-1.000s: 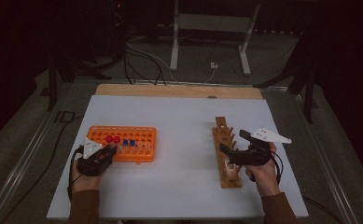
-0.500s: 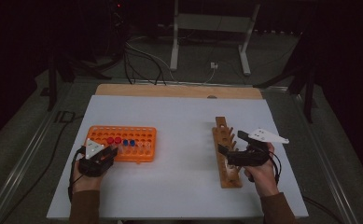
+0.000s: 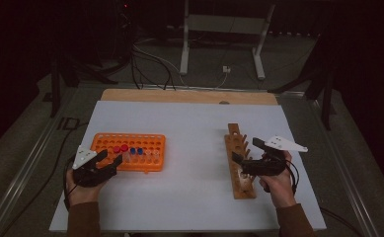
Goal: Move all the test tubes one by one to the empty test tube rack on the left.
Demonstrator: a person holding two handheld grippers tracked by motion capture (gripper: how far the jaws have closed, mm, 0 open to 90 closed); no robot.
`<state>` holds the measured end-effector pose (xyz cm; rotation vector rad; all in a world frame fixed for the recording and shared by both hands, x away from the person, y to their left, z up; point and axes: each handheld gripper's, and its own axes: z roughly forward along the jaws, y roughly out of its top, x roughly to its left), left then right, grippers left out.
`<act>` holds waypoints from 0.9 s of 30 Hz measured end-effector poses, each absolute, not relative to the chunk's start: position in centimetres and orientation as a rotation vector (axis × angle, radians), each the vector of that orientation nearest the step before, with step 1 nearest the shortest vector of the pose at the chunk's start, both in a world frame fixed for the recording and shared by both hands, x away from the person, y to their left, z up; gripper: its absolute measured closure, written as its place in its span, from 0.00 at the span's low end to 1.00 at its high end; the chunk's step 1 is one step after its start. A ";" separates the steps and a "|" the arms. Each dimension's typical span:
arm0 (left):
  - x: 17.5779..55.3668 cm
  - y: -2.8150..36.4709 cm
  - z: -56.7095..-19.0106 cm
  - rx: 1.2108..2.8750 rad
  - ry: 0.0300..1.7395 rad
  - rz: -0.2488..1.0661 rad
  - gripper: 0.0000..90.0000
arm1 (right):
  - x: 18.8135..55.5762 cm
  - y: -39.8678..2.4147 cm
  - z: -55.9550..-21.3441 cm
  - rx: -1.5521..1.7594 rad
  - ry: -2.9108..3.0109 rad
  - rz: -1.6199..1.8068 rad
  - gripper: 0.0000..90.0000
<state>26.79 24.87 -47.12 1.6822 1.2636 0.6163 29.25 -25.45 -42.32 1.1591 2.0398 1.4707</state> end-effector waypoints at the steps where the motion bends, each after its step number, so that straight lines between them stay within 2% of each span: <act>1: 26.6 25.0 -46.9 1.669 1.251 0.620 0.39 | 29.3 -25.5 -42.3 1.158 2.039 1.471 0.00; 9: 26.1 24.6 -45.8 1.594 1.178 0.650 0.22 | 29.2 -25.3 -42.4 1.137 2.046 1.481 0.00; 23: 26.0 23.0 -44.9 1.558 1.125 0.657 0.03 | 29.1 -25.0 -42.9 1.085 2.038 1.521 0.00; 27: 26.0 22.7 -44.8 1.546 1.121 0.648 0.01 | 28.9 -25.1 -43.0 1.065 2.021 1.520 0.00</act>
